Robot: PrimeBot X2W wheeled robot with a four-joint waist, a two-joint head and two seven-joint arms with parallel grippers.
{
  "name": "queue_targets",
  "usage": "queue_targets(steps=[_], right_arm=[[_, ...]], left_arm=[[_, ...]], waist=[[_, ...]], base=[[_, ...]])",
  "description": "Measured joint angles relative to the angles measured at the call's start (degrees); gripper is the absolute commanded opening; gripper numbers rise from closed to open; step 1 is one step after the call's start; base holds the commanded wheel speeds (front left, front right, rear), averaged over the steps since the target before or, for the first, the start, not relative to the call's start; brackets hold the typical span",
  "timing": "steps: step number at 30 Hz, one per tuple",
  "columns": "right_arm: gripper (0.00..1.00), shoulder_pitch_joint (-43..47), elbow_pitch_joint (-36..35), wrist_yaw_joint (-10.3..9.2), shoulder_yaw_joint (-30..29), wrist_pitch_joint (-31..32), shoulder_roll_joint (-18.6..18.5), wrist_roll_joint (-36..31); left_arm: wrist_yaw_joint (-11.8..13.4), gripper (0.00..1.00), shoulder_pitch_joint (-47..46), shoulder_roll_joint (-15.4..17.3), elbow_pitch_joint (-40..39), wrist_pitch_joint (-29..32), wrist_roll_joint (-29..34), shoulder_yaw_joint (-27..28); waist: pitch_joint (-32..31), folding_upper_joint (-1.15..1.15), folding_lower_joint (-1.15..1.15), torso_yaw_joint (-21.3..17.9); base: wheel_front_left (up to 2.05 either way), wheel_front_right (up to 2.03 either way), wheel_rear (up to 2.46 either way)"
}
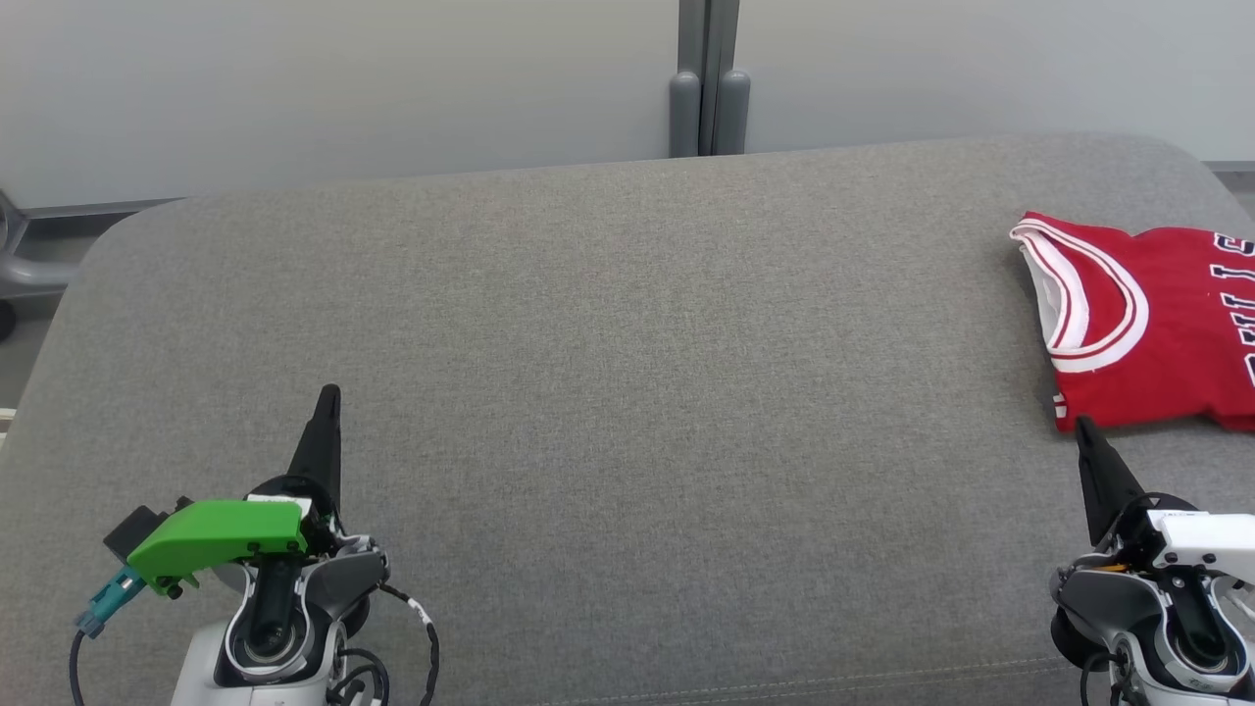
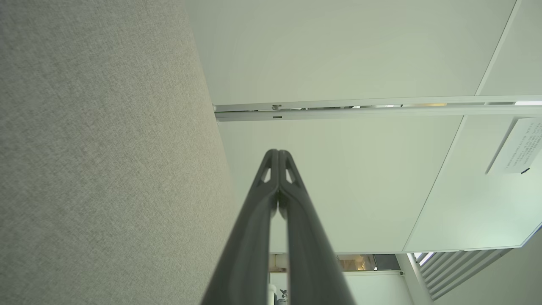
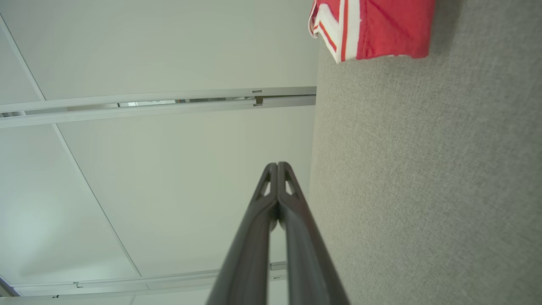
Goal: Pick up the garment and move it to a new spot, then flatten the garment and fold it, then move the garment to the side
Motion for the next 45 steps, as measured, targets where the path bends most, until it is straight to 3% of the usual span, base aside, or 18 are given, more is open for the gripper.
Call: queue_targets(steps=[45], right_arm=[[0.00, -0.12, 0.07, 0.00, -0.09, 0.05, -0.01, 0.27]], left_arm=[[-0.15, 0.00, -0.08, -0.11, 0.09, 0.00, -0.13, 0.11]], waist=[[0.02, 0.00, 0.00, -0.01]], base=[[0.00, 0.00, 0.00]])
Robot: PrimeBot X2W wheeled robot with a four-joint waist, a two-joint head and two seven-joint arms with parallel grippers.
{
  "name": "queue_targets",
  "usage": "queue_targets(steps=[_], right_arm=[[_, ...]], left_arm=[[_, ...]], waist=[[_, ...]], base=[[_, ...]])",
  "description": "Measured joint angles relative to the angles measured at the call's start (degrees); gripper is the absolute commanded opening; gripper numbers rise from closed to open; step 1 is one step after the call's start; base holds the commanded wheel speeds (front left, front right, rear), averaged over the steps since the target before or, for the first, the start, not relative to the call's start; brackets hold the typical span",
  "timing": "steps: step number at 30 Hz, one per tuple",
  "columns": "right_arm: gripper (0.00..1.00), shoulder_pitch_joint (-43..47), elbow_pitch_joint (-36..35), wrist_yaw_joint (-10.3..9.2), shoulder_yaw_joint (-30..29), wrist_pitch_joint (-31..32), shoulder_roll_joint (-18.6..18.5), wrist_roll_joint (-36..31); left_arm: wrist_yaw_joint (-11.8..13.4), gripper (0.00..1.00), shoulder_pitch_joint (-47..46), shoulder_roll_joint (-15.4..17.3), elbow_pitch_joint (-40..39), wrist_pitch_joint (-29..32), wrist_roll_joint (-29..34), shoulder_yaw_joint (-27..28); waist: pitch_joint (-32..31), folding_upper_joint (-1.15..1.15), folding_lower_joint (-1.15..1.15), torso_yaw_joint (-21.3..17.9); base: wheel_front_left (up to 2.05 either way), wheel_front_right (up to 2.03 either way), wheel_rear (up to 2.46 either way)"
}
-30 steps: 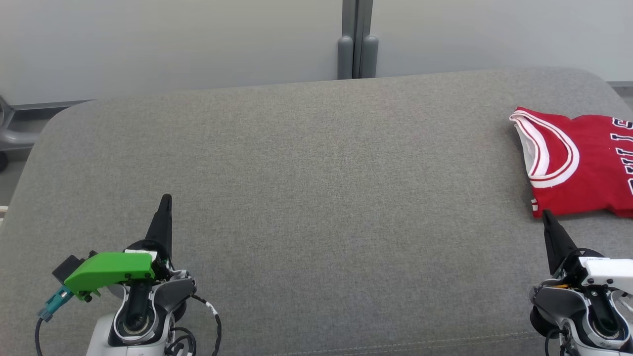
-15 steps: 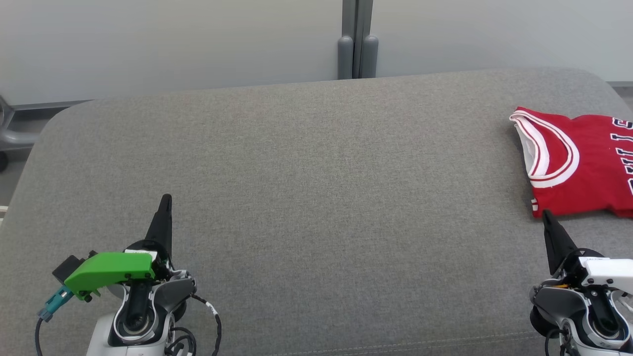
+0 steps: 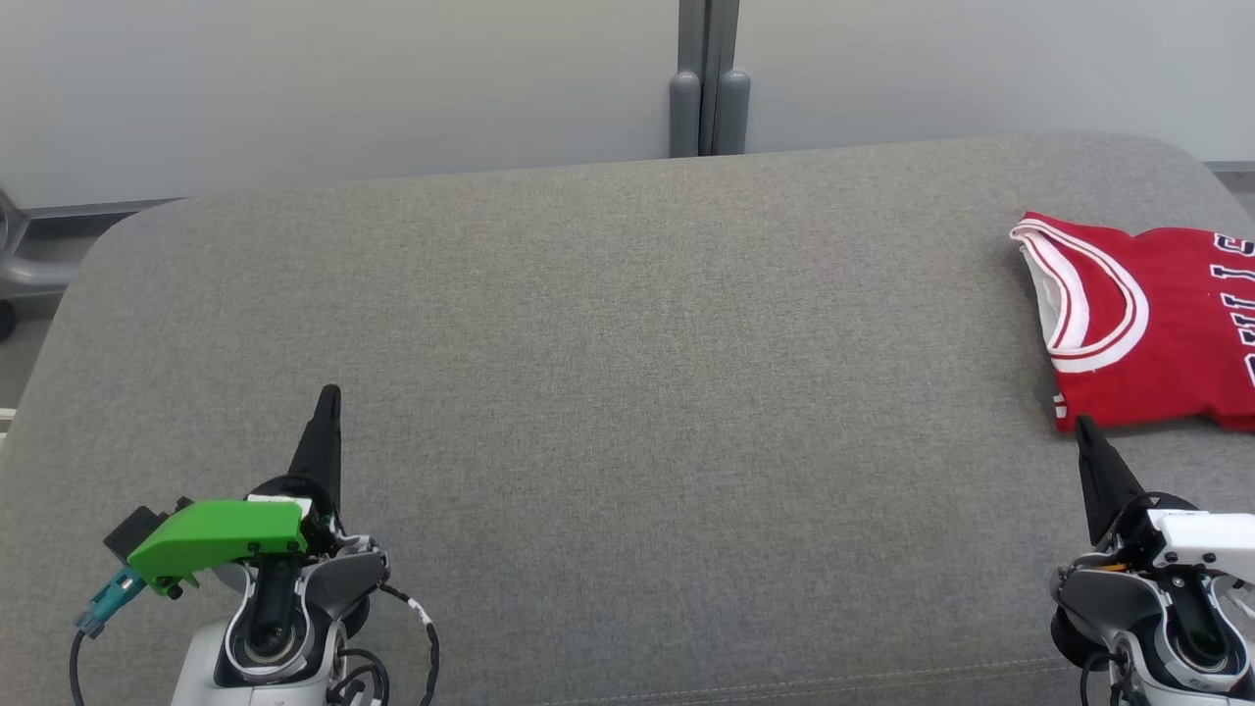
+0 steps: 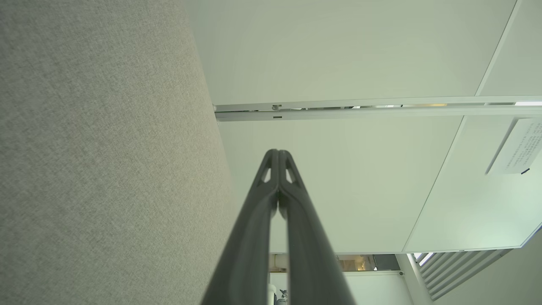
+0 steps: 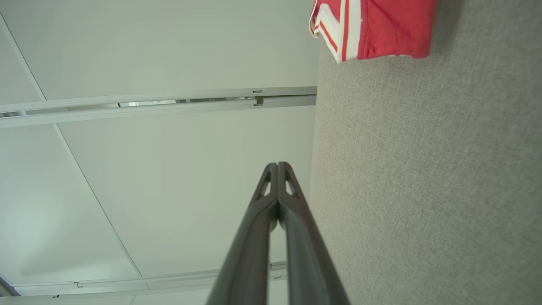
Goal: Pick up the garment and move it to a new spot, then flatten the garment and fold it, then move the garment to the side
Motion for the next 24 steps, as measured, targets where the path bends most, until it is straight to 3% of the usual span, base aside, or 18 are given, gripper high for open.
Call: queue_targets(steps=[24], right_arm=[[0.00, -0.01, 0.00, 0.00, 0.00, 0.00, 0.00, 0.01]], left_arm=[[0.00, 0.00, 0.00, 0.00, 0.00, 0.00, -0.01, 0.00]], waist=[[0.00, 0.00, 0.00, 0.00]], base=[[0.00, 0.00, 0.00]])
